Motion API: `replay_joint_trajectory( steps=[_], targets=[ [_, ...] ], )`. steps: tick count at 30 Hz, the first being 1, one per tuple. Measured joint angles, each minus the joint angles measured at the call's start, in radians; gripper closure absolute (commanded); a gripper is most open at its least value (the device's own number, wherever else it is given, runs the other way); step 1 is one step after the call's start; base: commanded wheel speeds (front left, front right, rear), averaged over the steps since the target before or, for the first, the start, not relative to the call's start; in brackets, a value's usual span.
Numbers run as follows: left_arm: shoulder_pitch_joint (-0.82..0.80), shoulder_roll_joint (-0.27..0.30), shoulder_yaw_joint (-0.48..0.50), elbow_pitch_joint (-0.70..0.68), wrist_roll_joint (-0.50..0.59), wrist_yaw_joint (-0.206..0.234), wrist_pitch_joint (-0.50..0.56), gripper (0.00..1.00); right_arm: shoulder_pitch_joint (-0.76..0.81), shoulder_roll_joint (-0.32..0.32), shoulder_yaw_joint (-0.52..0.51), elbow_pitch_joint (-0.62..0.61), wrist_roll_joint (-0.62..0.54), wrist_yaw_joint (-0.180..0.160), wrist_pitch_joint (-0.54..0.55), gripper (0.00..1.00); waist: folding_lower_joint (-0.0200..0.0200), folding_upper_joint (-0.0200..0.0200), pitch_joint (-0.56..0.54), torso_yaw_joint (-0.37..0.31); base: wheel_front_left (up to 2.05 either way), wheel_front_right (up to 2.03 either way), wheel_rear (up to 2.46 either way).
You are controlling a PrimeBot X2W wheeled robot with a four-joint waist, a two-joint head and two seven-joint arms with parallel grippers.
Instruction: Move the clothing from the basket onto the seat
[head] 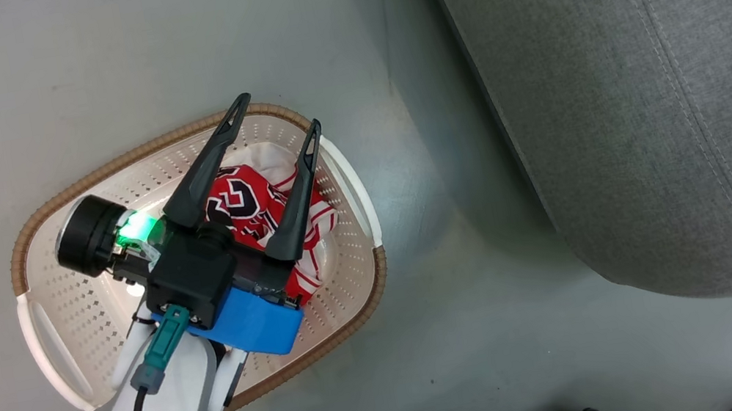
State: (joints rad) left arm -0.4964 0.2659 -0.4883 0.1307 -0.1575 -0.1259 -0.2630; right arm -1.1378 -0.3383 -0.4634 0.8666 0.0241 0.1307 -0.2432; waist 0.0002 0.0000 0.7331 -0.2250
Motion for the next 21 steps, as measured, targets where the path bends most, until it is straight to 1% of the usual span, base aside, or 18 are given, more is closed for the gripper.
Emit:
replay_joint_trajectory(
  steps=[6, 13, 14, 15, 16, 21],
  targets=[
    [0.000, -0.005, 0.009, 0.000, 0.001, 0.000, 0.000, 0.00, 0.015, -0.001, -0.024, 0.095, -0.019, 0.000, -0.011, 1.00, -0.0001, 0.0000, -0.004, 0.010, 0.00, 0.00, 0.00],
    [0.004, -0.024, 0.028, 0.005, 0.001, 0.000, 0.000, 0.00, 0.014, -0.007, -0.030, 0.117, -0.039, 0.000, -0.017, 1.00, -0.0002, 0.0000, -0.026, 0.016, 0.00, 0.00, 0.00],
    [0.006, -0.027, 0.028, 0.007, 0.001, 0.000, 0.000, 0.00, 0.015, -0.009, -0.029, 0.117, -0.040, 0.000, -0.017, 0.83, -0.0001, 0.0000, -0.030, 0.018, 0.00, 0.00, 0.00],
    [0.007, -0.030, 0.028, 0.008, 0.001, 0.000, 0.000, 0.00, 0.016, -0.010, -0.029, 0.115, -0.040, 0.000, -0.018, 0.50, -0.0002, 0.0000, -0.034, 0.019, 0.00, 0.00, 0.00],
    [0.007, -0.034, 0.028, 0.010, 0.000, 0.000, 0.000, 0.00, 0.018, -0.011, -0.028, 0.111, -0.042, 0.000, -0.018, 0.00, -0.0002, 0.0000, -0.039, 0.021, 0.00, 0.00, 0.00],
    [0.018, -0.058, 0.038, 0.024, -0.009, 0.000, 0.000, 0.00, 0.063, 0.002, -0.010, 0.085, -0.050, 0.000, -0.018, 0.00, -0.0002, 0.0000, -0.071, 0.027, 0.00, 0.00, 0.00]
  ],
)
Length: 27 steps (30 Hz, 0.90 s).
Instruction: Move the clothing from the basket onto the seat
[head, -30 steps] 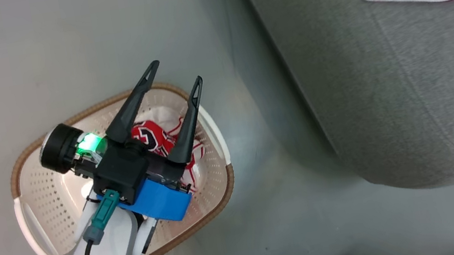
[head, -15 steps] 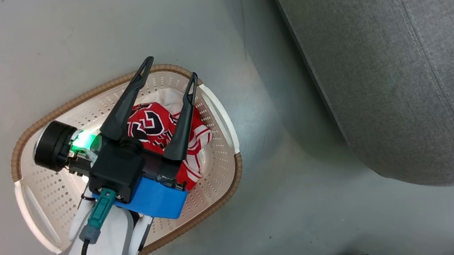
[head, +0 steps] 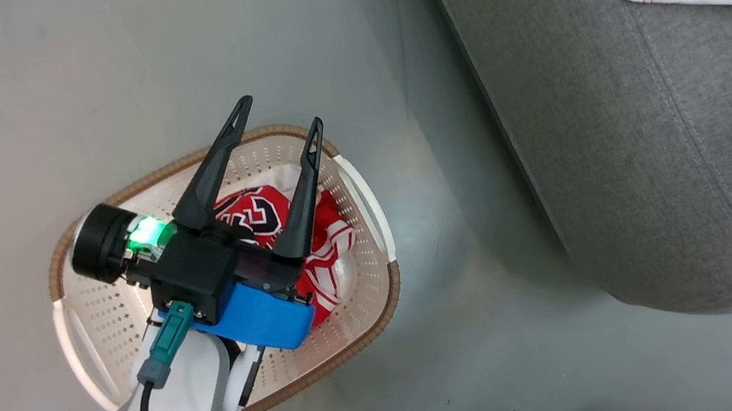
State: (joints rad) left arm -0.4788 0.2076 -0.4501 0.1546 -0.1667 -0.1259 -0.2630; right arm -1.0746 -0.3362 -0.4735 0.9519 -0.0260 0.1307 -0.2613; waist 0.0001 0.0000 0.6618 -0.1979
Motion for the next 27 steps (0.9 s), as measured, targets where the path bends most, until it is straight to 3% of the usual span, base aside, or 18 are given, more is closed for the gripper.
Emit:
replay_joint_trajectory(
  steps=[17, 27],
  targets=[
    [0.181, -0.100, 0.125, 0.083, -0.044, 0.000, 0.000, 0.00, 0.313, 0.091, 0.169, -0.125, -0.015, 0.000, 0.000, 0.00, -0.0002, 0.0000, -0.296, 0.030, 0.00, 0.00, 0.00],
    [0.349, -0.133, 0.213, 0.118, -0.045, 0.000, 0.000, 0.00, 0.604, 0.150, 0.276, -0.357, 0.061, 0.000, -0.001, 0.00, -0.0004, 0.0001, -0.523, 0.081, 0.00, 0.00, 0.00]
  ],
)
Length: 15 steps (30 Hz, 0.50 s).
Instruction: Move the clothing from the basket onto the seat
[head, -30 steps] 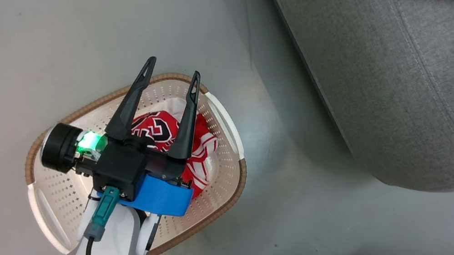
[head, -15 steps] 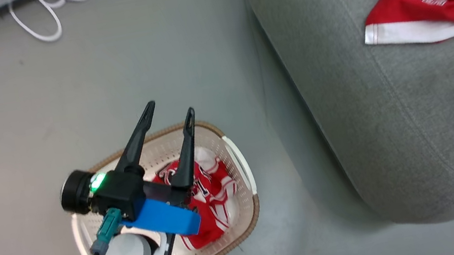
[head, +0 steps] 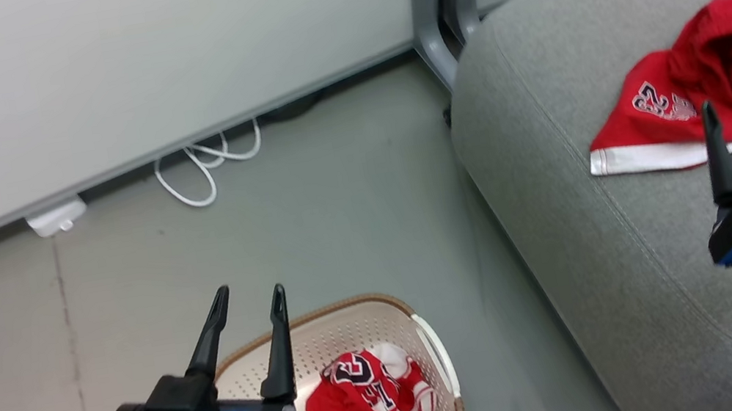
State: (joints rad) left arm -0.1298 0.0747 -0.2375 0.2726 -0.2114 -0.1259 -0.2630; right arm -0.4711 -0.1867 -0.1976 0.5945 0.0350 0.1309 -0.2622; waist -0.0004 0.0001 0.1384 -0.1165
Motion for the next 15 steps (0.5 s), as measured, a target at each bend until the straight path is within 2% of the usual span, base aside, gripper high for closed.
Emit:
replay_joint_trajectory(
  steps=[7, 15],
  targets=[
    [0.064, -0.006, 0.060, 0.016, 0.002, 0.000, 0.000, 0.00, 0.157, 0.032, 0.041, -0.134, 0.027, 0.000, 0.026, 0.00, 0.0001, 0.0000, -0.092, 0.060, 0.00, 0.00, 0.00],
    [0.083, -0.010, 0.124, 0.051, 0.002, 0.000, 0.000, 0.00, 0.268, 0.086, 0.072, -0.240, 0.029, 0.000, 0.073, 0.00, 0.0001, 0.0000, -0.135, 0.133, 0.00, 0.00, 0.00]
  ],
)
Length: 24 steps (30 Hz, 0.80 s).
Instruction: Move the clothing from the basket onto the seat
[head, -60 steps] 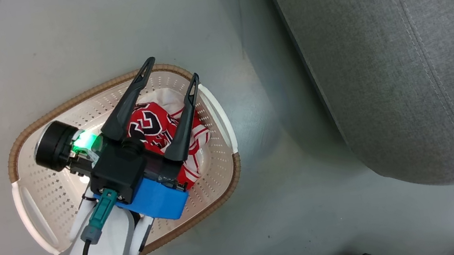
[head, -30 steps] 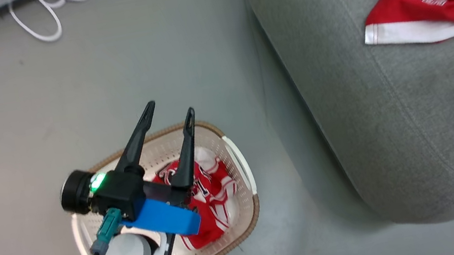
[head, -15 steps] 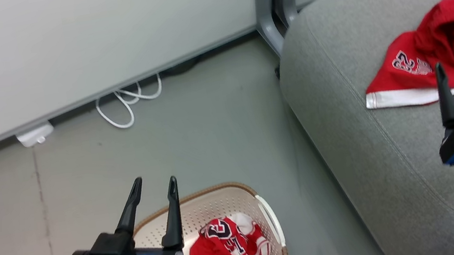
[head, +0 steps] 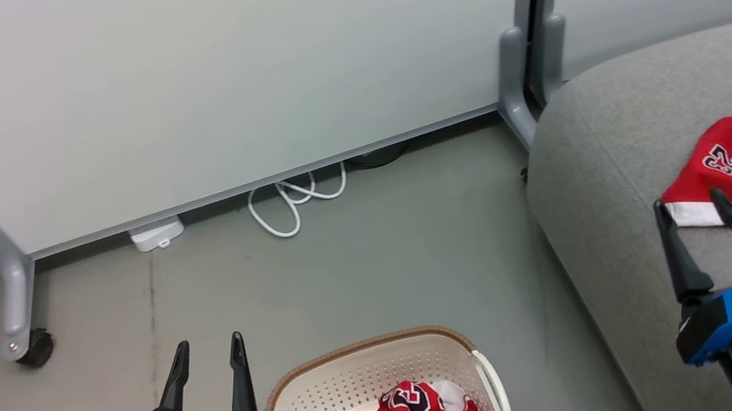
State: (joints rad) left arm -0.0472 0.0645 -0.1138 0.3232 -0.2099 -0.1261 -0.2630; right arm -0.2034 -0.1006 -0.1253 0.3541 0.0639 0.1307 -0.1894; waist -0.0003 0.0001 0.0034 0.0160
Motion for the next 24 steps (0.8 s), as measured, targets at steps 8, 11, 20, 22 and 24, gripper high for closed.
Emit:
replay_joint_trajectory(
  steps=[8, 11, 20, 22, 24],
  targets=[
    [-0.015, 0.001, 0.039, 0.024, 0.008, 0.000, 0.000, 0.00, 0.059, 0.030, 0.021, -0.056, -0.016, 0.000, 0.012, 0.00, 0.0001, 0.0000, -0.010, 0.050, 0.00, 0.00, 0.00],
    [-0.016, 0.001, 0.055, 0.026, 0.009, 0.000, 0.000, 0.00, 0.071, 0.036, 0.035, -0.067, -0.015, 0.000, 0.021, 0.00, 0.0002, 0.0000, -0.012, 0.059, 0.00, 0.00, 0.00],
    [-0.013, -0.002, 0.071, 0.027, 0.017, 0.000, 0.000, 0.00, 0.079, 0.043, 0.045, -0.081, -0.002, 0.000, 0.024, 0.00, 0.0002, 0.0000, -0.012, 0.067, 0.00, 0.00, 0.00],
    [-0.012, -0.004, 0.071, 0.030, 0.017, 0.000, 0.000, 0.00, 0.079, 0.044, 0.047, -0.080, 0.000, 0.000, 0.024, 0.00, 0.0003, 0.0000, -0.011, 0.066, 0.00, 0.00, 0.00],
    [-0.012, -0.004, 0.071, 0.031, 0.017, 0.000, 0.000, 0.00, 0.079, 0.044, 0.048, -0.079, 0.001, 0.000, 0.024, 0.00, 0.0002, 0.0000, -0.011, 0.064, 0.00, 0.00, 0.00]
  ],
)
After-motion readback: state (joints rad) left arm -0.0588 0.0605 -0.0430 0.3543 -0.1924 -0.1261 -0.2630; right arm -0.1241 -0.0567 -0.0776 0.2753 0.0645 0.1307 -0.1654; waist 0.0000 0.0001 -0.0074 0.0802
